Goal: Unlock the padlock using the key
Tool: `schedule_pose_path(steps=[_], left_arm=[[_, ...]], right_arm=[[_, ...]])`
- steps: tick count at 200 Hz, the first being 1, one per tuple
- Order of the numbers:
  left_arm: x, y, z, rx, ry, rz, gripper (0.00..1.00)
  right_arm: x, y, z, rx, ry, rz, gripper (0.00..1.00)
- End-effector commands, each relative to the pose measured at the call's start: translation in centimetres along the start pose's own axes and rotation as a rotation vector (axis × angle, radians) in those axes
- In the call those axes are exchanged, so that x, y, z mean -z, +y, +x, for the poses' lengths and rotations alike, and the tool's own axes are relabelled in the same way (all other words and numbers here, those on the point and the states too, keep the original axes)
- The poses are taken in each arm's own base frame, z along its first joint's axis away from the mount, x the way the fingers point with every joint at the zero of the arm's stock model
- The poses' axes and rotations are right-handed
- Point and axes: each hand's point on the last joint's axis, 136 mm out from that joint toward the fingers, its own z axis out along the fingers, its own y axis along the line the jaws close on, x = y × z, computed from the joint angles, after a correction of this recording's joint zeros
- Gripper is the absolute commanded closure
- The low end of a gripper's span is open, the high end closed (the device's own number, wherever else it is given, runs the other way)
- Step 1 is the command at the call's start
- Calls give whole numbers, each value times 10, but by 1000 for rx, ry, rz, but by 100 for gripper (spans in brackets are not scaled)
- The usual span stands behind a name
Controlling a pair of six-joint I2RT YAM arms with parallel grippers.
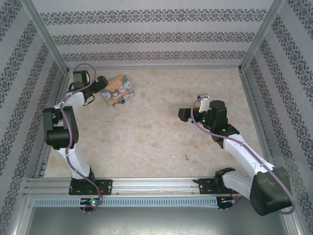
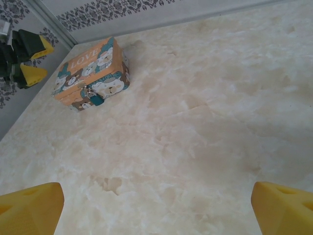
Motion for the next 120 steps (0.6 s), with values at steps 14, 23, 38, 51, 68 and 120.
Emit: schedule_pose_path(steps=[14,23,38,51,68,120], left_arm=[[-18,-1,6,77,86,50,1],[-23,-1,8,82,104,54,1],[-29,-1,12,89,131,63,1],[-34,-3,15,90,155,78,1],[-38,-3,21,91,188,91,5],[-44,3,37,79,251,86,18]], right_arm=[[-1,-1,-6,35,-15,32,1],[-1,-2,-5,35,-16,37,2],[0,-4,-4,37,-16,50,2],[0,-6,-3,39,-17,57,2],[0,-8,-1,38,-14,67,2],[0,-10,1,41,-13,80,2]])
